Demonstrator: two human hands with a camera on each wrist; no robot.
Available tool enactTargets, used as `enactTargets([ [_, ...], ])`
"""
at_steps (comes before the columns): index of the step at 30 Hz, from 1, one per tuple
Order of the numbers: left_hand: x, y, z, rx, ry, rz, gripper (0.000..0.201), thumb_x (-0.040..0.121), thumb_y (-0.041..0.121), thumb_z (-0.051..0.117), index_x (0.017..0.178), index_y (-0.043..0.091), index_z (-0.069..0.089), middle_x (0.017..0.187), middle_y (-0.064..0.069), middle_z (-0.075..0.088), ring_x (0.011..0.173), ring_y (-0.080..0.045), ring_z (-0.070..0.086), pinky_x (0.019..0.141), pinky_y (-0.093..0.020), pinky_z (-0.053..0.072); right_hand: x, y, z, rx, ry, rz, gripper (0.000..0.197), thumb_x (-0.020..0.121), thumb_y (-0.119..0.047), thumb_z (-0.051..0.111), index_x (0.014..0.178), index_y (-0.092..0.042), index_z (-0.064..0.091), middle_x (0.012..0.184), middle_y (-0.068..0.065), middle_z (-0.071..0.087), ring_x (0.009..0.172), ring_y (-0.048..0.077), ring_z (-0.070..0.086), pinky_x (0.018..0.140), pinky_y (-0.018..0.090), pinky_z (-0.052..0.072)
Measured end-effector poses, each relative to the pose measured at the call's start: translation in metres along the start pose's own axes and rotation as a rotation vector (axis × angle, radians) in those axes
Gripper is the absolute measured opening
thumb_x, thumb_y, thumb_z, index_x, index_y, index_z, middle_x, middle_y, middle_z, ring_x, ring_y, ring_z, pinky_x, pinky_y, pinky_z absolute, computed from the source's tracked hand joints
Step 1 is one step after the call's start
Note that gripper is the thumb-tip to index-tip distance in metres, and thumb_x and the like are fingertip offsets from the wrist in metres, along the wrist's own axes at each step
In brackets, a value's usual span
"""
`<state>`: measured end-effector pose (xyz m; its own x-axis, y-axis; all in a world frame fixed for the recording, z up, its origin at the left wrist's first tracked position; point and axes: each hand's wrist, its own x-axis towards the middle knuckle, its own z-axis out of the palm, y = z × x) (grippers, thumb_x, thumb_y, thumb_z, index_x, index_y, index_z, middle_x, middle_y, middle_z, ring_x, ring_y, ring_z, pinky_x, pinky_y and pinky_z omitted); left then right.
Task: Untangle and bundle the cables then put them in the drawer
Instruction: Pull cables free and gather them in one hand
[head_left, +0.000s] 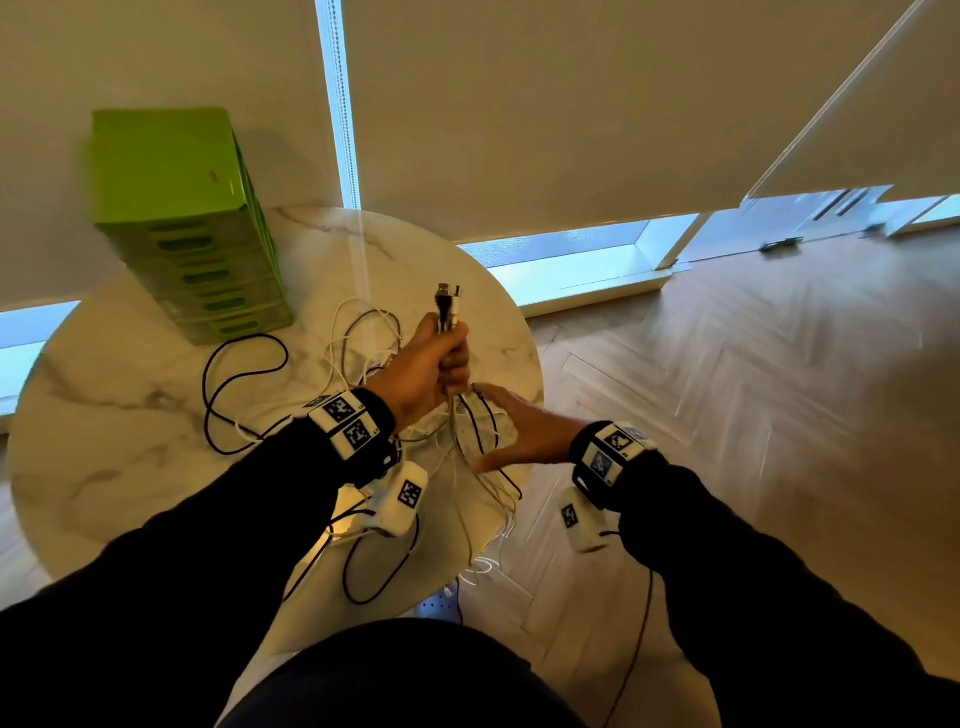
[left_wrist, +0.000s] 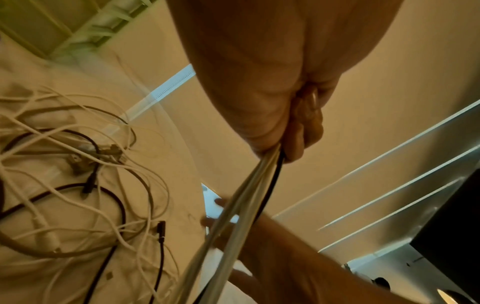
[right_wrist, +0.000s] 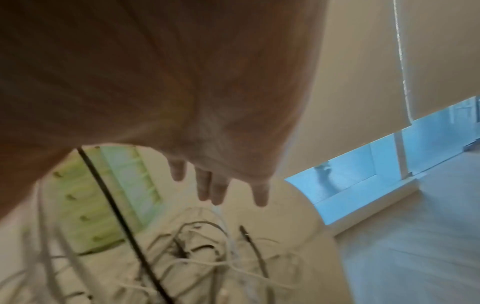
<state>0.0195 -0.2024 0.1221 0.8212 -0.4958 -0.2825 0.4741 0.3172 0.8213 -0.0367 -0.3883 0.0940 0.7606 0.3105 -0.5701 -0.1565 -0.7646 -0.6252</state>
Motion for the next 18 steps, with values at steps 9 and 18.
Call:
enactTargets([
  [9,0.0,0.014,0.011,-0.024,-0.119,-0.033,0.012,0.107,0.019,0.039,0.103,0.014,0.049,0.062,0.005,0.033,0.054,-0.01,0.034,0.062,-0.028,0.04,0.003,-0.032,0.005,0.421,-0.09,-0.011,0.042,0.103,-0.033,0.053,0.071,-0.007,0.059,0.068,0.019,0.062,0.071,0.025,0.07,0.07,0.028,0.054],
  [18,0.013,0.021,0.014,-0.125,0.103,0.165,0.024,0.103,0.003,0.046,0.099,0.026,0.038,0.074,0.004,0.04,0.058,-0.009,0.038,0.069,-0.028,0.045,-0.015,0.013,-0.026,-0.477,0.265,0.164,0.033,0.101,-0.04,0.045,0.085,-0.015,0.058,0.083,0.008,0.063,0.083,0.032,0.065,0.07,0.035,0.048],
])
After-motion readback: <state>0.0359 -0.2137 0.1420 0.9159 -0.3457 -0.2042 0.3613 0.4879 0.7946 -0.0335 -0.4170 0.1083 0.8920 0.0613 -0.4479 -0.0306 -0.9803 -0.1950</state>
